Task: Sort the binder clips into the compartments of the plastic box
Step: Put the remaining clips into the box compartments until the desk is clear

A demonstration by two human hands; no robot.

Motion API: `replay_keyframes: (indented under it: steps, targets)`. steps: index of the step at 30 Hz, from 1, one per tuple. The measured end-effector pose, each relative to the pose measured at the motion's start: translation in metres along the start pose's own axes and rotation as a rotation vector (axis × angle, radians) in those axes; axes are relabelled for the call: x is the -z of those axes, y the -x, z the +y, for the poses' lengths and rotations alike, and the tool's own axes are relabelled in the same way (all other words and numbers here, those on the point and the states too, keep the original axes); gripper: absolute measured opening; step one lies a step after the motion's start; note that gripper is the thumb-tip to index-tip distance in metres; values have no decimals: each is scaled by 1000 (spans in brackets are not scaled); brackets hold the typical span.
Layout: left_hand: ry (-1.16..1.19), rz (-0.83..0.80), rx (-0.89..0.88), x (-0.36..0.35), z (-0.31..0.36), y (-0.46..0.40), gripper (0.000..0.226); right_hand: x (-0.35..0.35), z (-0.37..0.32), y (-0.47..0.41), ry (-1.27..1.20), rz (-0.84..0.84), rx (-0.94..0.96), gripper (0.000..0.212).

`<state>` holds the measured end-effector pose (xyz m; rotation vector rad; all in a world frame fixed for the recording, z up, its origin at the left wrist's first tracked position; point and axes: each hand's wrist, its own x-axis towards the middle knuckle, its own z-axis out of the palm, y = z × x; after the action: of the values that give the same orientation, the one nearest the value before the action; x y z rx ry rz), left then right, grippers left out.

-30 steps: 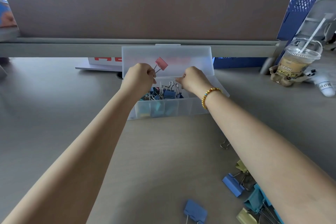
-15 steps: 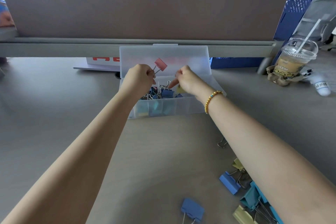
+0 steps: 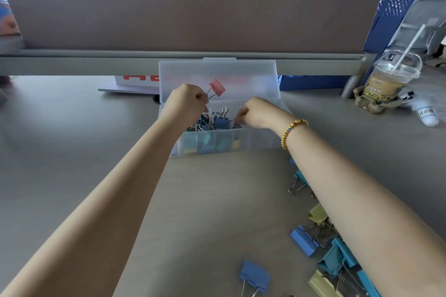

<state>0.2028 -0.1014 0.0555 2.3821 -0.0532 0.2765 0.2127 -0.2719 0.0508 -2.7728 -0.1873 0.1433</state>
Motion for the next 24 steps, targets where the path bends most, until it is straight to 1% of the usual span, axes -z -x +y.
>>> replay_keyframes:
  steps: [1,3,4,5,7,8,10,11,12,13,14,15,16,17,18,19,20,21,22,24]
  targets:
    - [-7,-22,-17,1,2,0,26,1,2,1,-88,56,-8,26]
    - [-23,-110,-47,3,7,0,23,6,7,5,-347,182,-1,32]
    - [-36,-166,-58,4,10,0,22,9,7,9,-471,171,21,34]
    - [-47,-213,-64,5,13,0,20,11,8,12,-567,116,54,35]
    - [-26,-252,-64,2,19,-2,20,12,6,17,-647,44,127,29]
    - [3,-257,-60,0,21,-3,21,11,5,17,-683,61,143,25]
    - [69,-258,-42,-5,23,-3,26,10,3,13,-761,156,103,20]
    - [86,-236,-32,-6,24,-2,29,11,3,10,-754,217,67,17]
    - [84,-202,-20,-7,24,-2,30,13,4,7,-680,274,37,17]
    - [84,-171,9,-7,25,-1,27,14,4,3,-560,312,24,19]
    - [116,-143,57,-8,25,-3,18,15,4,1,-437,321,24,21]
    - [162,-126,131,-8,25,-6,8,15,2,0,-344,299,28,24]
    - [235,-119,212,-8,27,-7,6,15,-2,-1,-285,259,29,27]
    - [287,-109,281,-7,30,-7,12,13,-6,-2,-239,221,28,29]
    - [324,-112,301,-7,28,-9,11,10,-10,-4,-183,191,26,31]
    - [338,-123,288,-8,27,-11,7,7,-14,-5,-120,158,24,34]
    - [343,-135,259,-9,26,-12,12,5,-17,-6,-73,122,23,36]
    - [321,-154,227,-9,26,-12,12,2,-18,-7,-43,99,18,37]
    - [303,-177,206,-8,28,-10,7,-1,-18,-7,-21,101,10,38]
    - [262,-158,147,-10,28,-12,21,-2,-14,-5,-4,198,6,29]
